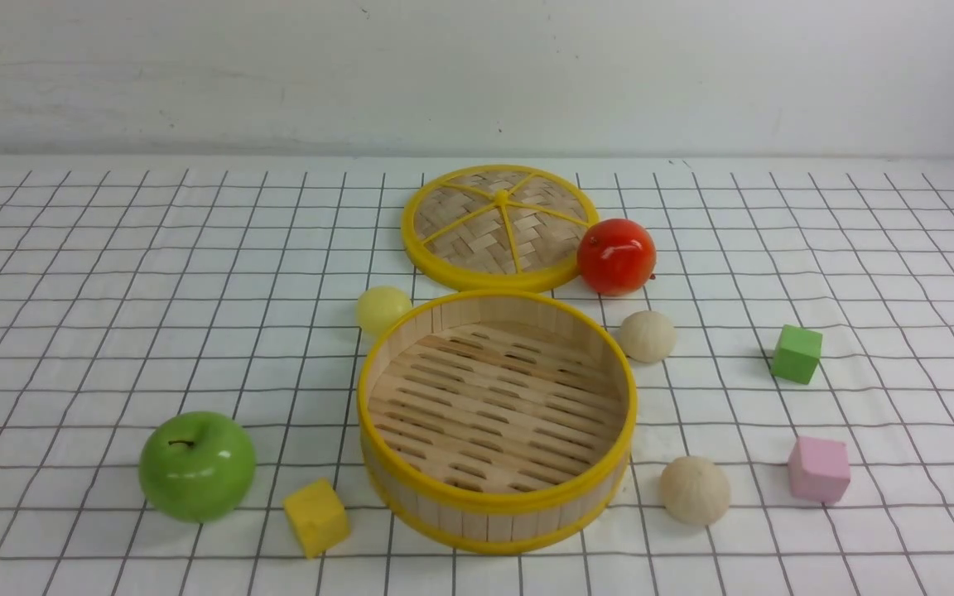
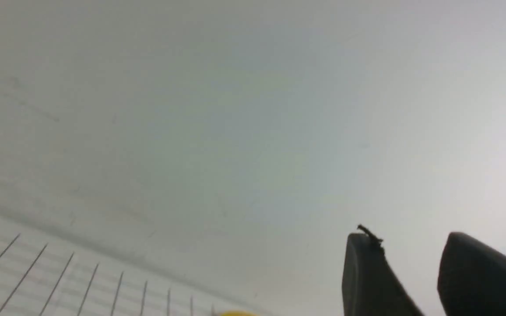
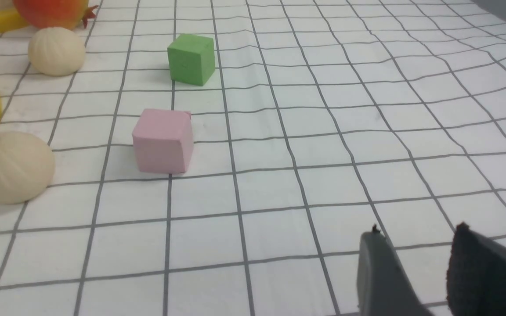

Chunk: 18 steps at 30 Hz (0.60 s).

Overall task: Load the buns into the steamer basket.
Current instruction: Use the left arm to grab a steamed stuffed bun

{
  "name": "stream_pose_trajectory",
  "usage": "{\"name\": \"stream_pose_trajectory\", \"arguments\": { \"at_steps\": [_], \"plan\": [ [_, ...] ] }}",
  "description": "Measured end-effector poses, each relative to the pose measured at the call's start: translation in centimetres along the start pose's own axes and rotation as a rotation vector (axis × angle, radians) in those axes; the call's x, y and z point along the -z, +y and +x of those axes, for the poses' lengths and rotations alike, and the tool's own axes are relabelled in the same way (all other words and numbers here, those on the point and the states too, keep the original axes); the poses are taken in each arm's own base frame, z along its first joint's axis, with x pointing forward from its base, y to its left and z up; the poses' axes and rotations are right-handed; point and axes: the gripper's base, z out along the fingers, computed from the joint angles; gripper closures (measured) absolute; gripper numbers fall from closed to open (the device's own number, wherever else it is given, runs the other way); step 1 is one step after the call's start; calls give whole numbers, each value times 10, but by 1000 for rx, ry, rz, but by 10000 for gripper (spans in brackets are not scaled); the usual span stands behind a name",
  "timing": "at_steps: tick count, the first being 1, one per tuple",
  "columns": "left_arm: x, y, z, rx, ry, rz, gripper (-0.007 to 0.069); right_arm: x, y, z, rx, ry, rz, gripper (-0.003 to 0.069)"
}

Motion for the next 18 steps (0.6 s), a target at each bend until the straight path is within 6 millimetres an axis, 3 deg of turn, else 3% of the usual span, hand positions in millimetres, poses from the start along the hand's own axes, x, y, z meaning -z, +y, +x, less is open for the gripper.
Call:
{"name": "stream_pose_trajectory", "arguments": {
  "at_steps": [1, 3, 5, 9, 14, 18],
  "plan": [
    [1, -1, -2, 0, 5, -4, 386, 0, 0, 0, 0, 0, 0, 420],
    [-23, -1, -3, -7, 210, -140, 386, 0, 0, 0, 0, 0, 0, 420],
    [-34, 3, 3, -15, 307, -203, 386, 0, 0, 0, 0, 0, 0, 420],
    [-77, 25, 38, -38, 589, -381, 386, 0, 0, 0, 0, 0, 0, 420],
    [-112, 37, 65, -15, 719, -426, 386, 0, 0, 0, 0, 0, 0, 420],
    [-157, 42, 88, -54, 849, -385, 386, 0, 0, 0, 0, 0, 0, 420]
  ]
}}
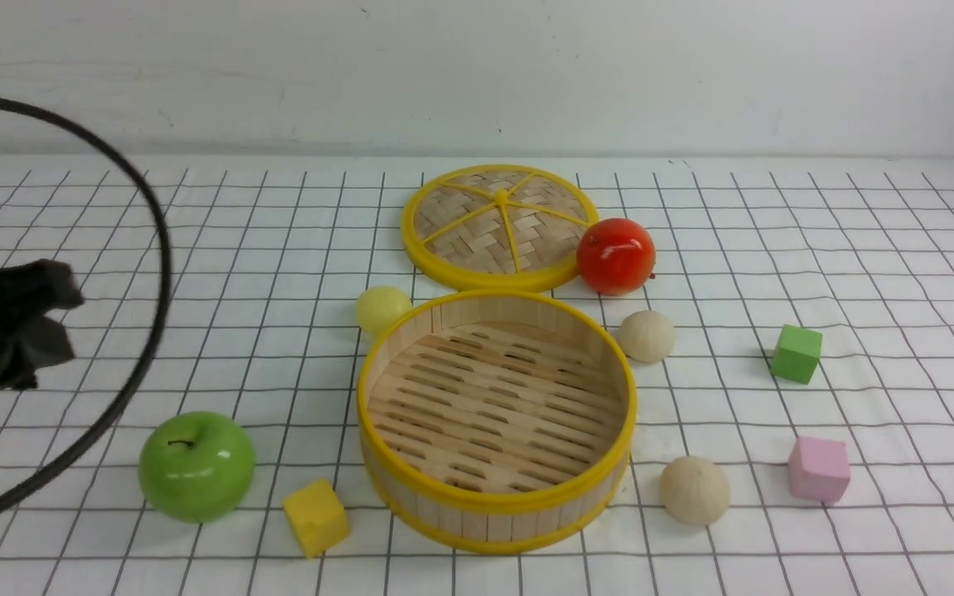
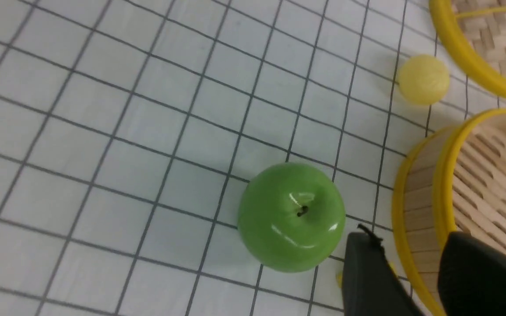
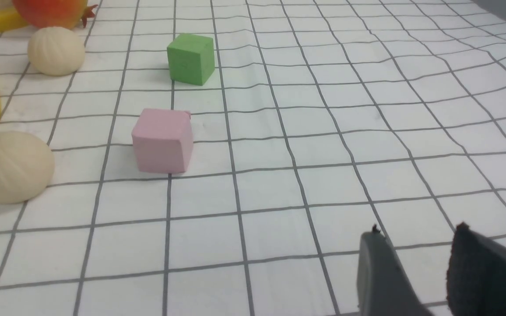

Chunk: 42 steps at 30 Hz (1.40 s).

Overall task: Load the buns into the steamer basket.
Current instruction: Use the left arm to grab a steamed stuffed bun

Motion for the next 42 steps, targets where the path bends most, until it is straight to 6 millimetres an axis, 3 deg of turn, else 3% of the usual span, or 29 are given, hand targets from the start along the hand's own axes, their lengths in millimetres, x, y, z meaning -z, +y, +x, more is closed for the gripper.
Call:
{"name": "stream_pose_trajectory", "arguments": {
  "at_steps": [2, 3, 8, 12, 14, 17, 26, 31, 42],
  "plan": [
    [-20, -8, -11, -25, 44, 18, 386, 0, 0, 0, 0, 0, 0, 420],
    [-20, -10, -15, -28, 41, 23, 386, 0, 0, 0, 0, 0, 0, 420],
    [-78, -44, -48, -106, 125, 79, 386, 0, 0, 0, 0, 0, 0, 420],
    [-114, -72, -56, -172, 167, 94, 386, 0, 0, 0, 0, 0, 0, 420],
    [-149, -97, -61, -236, 194, 102, 386, 0, 0, 0, 0, 0, 0, 420],
    [-184, -114, -63, -260, 208, 113, 386, 0, 0, 0, 0, 0, 0, 420],
    [-269, -120, -50, -265, 254, 95, 386, 0, 0, 0, 0, 0, 0, 420],
    [-291, -118, -45, -261, 231, 97, 386, 0, 0, 0, 0, 0, 0, 420],
    [-311, -112, -37, -287, 218, 78, 386, 0, 0, 0, 1, 0, 0, 420]
  ]
}}
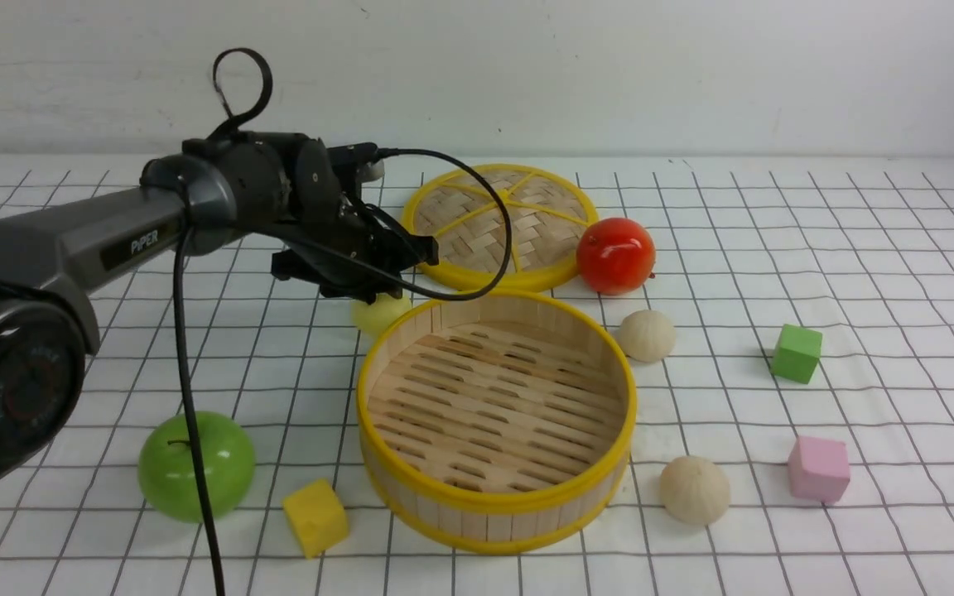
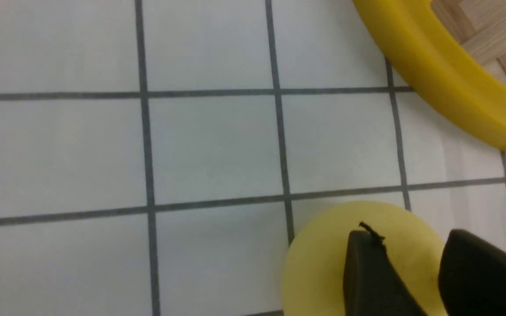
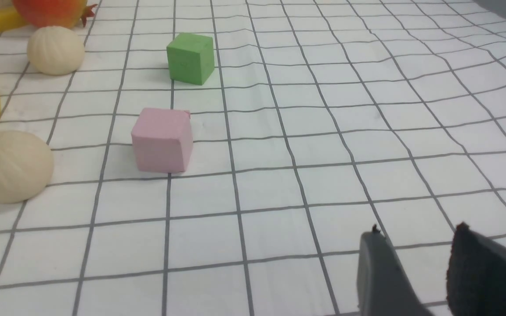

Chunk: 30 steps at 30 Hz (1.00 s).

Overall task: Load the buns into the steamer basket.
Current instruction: Use the left arm to grab a steamed stuffed bun, then use the left arm to put the steamed stuffed bun into the steamer

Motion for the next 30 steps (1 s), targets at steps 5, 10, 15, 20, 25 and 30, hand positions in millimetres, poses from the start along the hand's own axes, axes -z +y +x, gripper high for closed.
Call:
{"name": "stream_pose_trajectory", "arguments": {
  "at_steps": [5, 10, 15, 20, 25, 30],
  "plan": [
    [0, 1, 1, 1, 18, -4, 390, 0, 0, 0, 0, 0, 0, 420],
    [0, 2, 3, 0, 41, -9, 502, 0, 0, 0, 1, 0, 0, 420],
    [5, 2, 3, -3, 68, -16, 638, 0, 0, 0, 1, 0, 0, 420],
    [38, -3, -5, -27, 84, -27, 638, 0, 0, 0, 1, 0, 0, 420],
    [97, -16, -20, -56, 41, -11, 638, 0, 0, 0, 1, 0, 0, 420],
    [141, -49, -14, -125, 20, 38, 638, 0, 0, 0, 1, 0, 0, 420]
  ]
}}
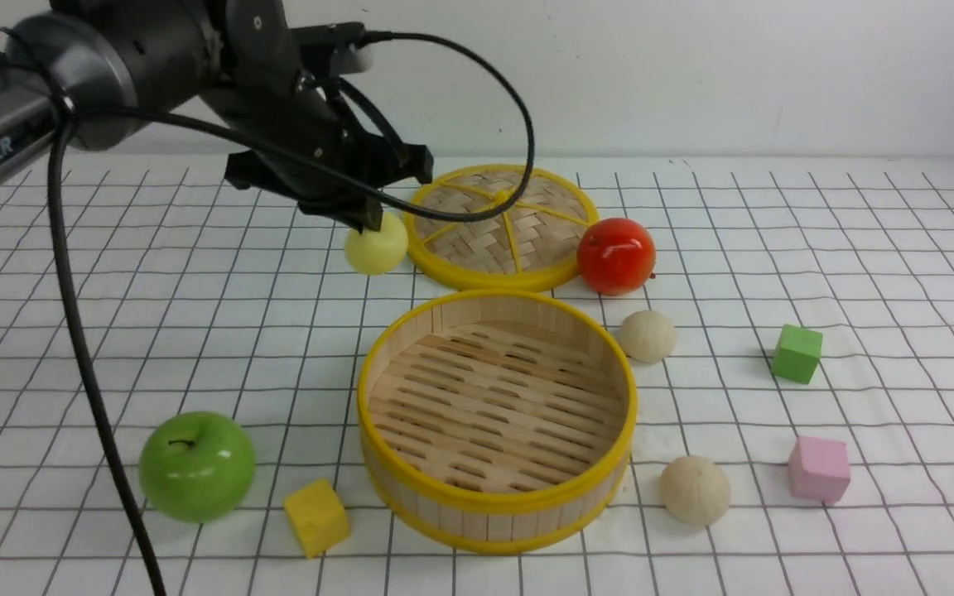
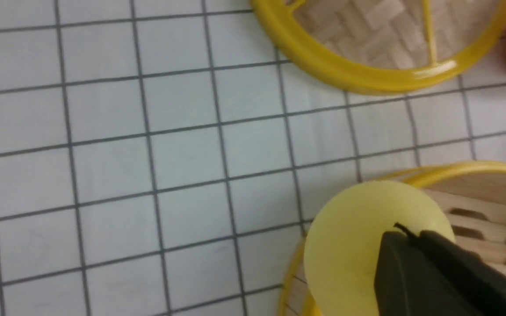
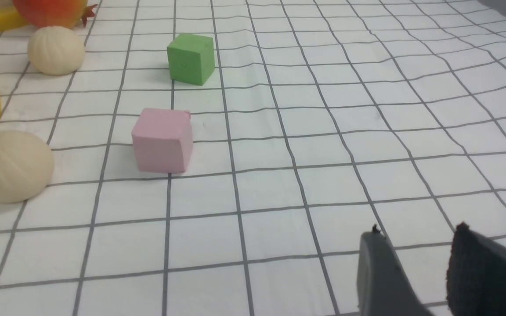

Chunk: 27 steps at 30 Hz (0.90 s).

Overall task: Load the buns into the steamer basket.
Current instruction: Use the left arm to put the steamed stuffed bun into the steamer

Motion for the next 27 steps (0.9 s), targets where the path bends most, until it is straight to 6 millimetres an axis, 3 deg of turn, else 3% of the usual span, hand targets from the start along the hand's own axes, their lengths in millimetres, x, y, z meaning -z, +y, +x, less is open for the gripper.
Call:
{"name": "stream_pose_trajectory", "arguments": {
  "at_steps": [2, 5, 9, 18, 23, 26, 27],
  "plan": [
    [0, -11, 8, -21, 17, 14, 638, 0, 0, 0, 0, 0, 0, 420],
    [-20, -33, 37, -62, 82, 41, 638, 0, 0, 0, 1, 0, 0, 420],
    [-47, -36, 57, -58, 104, 43, 638, 0, 0, 0, 1, 0, 0, 420],
    [-66, -32, 61, -30, 57, 43, 587, 0, 0, 0, 1, 0, 0, 420],
    [-74, -30, 64, -31, 74, 36, 445, 0, 0, 0, 1, 0, 0, 420],
    [-72, -31, 63, -34, 72, 35, 305, 0, 0, 0, 1, 0, 0, 420],
    [-72, -31, 63, -34, 72, 35, 298, 0, 0, 0, 1, 0, 0, 420]
  ]
}}
